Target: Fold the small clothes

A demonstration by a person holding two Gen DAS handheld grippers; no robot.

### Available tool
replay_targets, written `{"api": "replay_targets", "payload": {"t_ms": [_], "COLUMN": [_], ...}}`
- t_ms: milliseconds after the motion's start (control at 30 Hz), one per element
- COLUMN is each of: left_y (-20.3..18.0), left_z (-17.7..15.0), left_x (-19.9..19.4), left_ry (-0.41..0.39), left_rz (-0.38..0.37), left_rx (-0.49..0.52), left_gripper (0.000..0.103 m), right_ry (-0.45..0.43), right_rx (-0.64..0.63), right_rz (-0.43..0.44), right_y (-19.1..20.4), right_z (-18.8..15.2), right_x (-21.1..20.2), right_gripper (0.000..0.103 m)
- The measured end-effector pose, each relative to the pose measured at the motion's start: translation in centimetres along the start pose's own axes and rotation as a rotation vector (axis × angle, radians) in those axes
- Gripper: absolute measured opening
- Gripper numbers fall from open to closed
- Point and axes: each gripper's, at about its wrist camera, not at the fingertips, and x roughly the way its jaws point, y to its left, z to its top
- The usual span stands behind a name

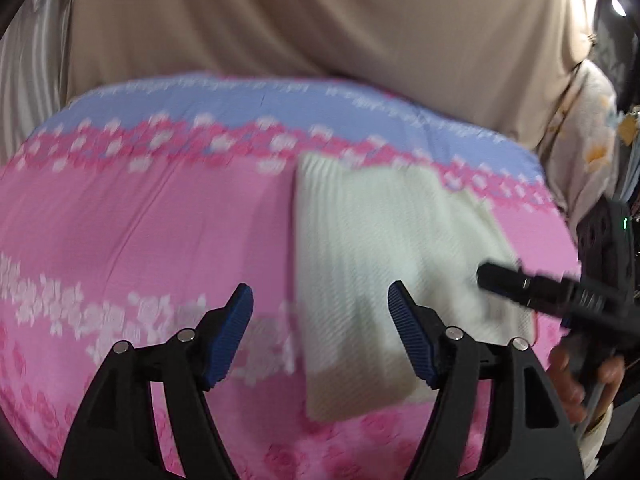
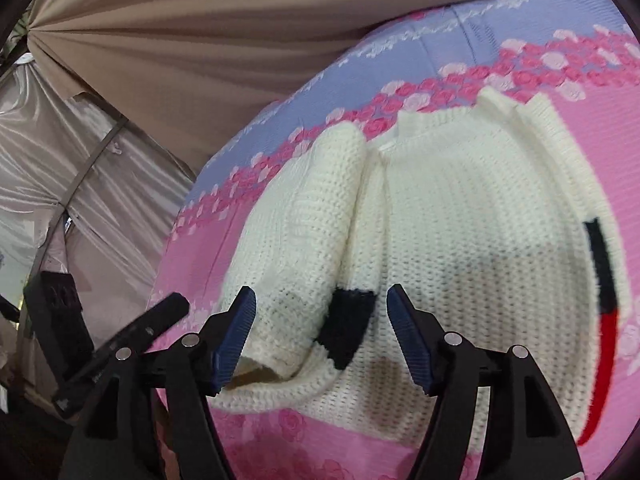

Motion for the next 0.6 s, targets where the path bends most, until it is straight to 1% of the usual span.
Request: {"api": "replay_targets", "payload": {"t_ms": [33,100,167,267,333,367,400,433,467,500,533,600], "left_y": [0.4,0.6,0.1,-0.6,-0.7,-0.7,-0.6,-0.4,-0.3,-0.3,-0.2,-0.2], "left_z": [-0.8,-2.2,-3.4,-4.2,-4.3,-4.2,-4.1,-3.9,-3.7,-3.2,-2.9,-1.8], "left_x": [0.8,2.0,3.0,4.3,4.6,4.6,4.5,4.1,3.6,2.8,2.1,0.3], "left_ry": [0.035,0.083,0.112,0.127,0.126,0.126,0.126,0.122,0.11,0.091,0.073,0.016], "left_rz": [0.006,-0.001,0.0,0.018,0.023,0.021,0.018,0.017,0.019,0.019,0.016,0.008], "left_rx": [-0.002,-0.002,0.017,0.046,0.049,0.046,0.042,0.037,0.029,0.027,0.024,0.017], "left_gripper": [0.068,0.068,0.068,0.068,0.068,0.068,0.068,0.068,0.068,0.068,0.068,0.068], "right_ry": [0.024,0.061,0.085,0.1,0.098,0.095,0.089,0.075,0.053,0.042,0.023,-0.03], "right_rx": [-0.001,0.012,0.031,0.044,0.024,0.012,-0.009,-0.035,-0.082,-0.125,-0.156,-0.207], "right_rz": [-0.002,-0.005,0.017,0.054,0.047,0.03,0.003,-0.021,-0.065,-0.103,-0.112,-0.069], "right_y": [0.2,0.5,0.7,1.4,2.2,2.6,3.1,3.6,4.4,5.0,5.5,6.6], "right_z": [0.2,0.4,0.6,1.0,1.2,1.3,1.3,1.4,1.4,1.4,1.6,2.3], "right_x": [0.9,2.4,3.3,3.8,4.1,4.3,4.6,4.7,4.8,4.8,4.3,2.2], "right_gripper": [0.067,0.07,0.071,0.072,0.072,0.072,0.065,0.055,0.027,0.024,0.022,0.02]}}
